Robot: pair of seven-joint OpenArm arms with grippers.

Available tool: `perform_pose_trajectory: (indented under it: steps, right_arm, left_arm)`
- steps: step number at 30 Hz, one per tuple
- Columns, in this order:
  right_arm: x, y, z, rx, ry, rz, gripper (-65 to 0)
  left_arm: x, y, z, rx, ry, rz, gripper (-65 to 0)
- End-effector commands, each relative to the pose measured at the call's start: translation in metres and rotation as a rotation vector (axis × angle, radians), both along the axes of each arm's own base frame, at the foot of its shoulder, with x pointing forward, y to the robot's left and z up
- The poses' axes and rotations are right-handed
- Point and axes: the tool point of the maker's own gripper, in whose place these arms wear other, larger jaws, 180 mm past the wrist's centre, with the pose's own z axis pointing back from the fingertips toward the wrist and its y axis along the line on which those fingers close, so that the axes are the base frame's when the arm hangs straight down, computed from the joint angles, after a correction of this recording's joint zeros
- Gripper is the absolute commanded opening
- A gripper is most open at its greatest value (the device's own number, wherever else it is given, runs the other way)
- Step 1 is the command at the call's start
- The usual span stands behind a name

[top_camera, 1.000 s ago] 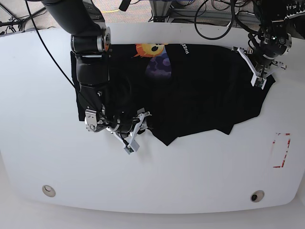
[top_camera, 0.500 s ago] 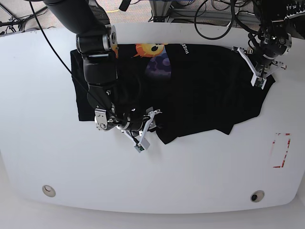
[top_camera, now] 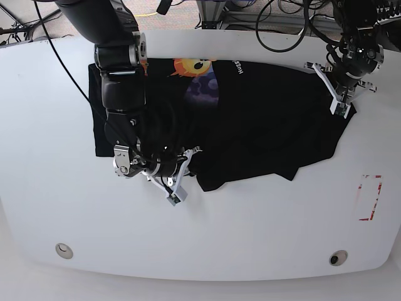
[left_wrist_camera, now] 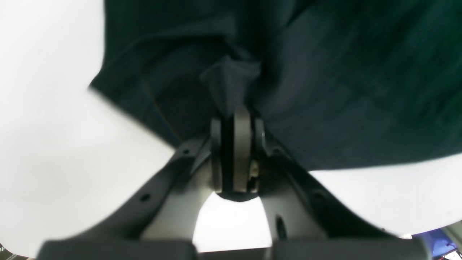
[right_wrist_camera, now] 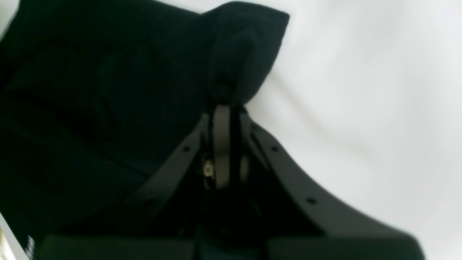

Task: Fold the T-shirt properly
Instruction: 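Pull the shirt edge near the right gripper outward to smooth it, then grasp the shirt edges with both grippers and lift the shirt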

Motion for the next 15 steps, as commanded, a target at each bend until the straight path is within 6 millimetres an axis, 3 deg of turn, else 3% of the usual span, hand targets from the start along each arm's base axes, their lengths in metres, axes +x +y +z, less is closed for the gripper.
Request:
perform_pose_trajectory:
  steps: [1,9,15]
  right_arm:
    - [0.017,-0.017,0.038,-0.033,-0.111,-0.001,-65.0]
    - [0.008,-0.075,0.097,-0.202,-0.268,-0.065,-65.0]
    - [-0.005,-0.084,0.118,-0.260,-0.342,-0.067,-65.0]
  left_arm:
    - [0.008,0.002,0.011,0.011,-0.041,-0.006,-65.0]
    - [0.034,-0.006,0.028,0.009,-0.112,-0.036,-65.0]
    - [0.052,-0.026,0.036,-0.006,-0.148,-0.093,-65.0]
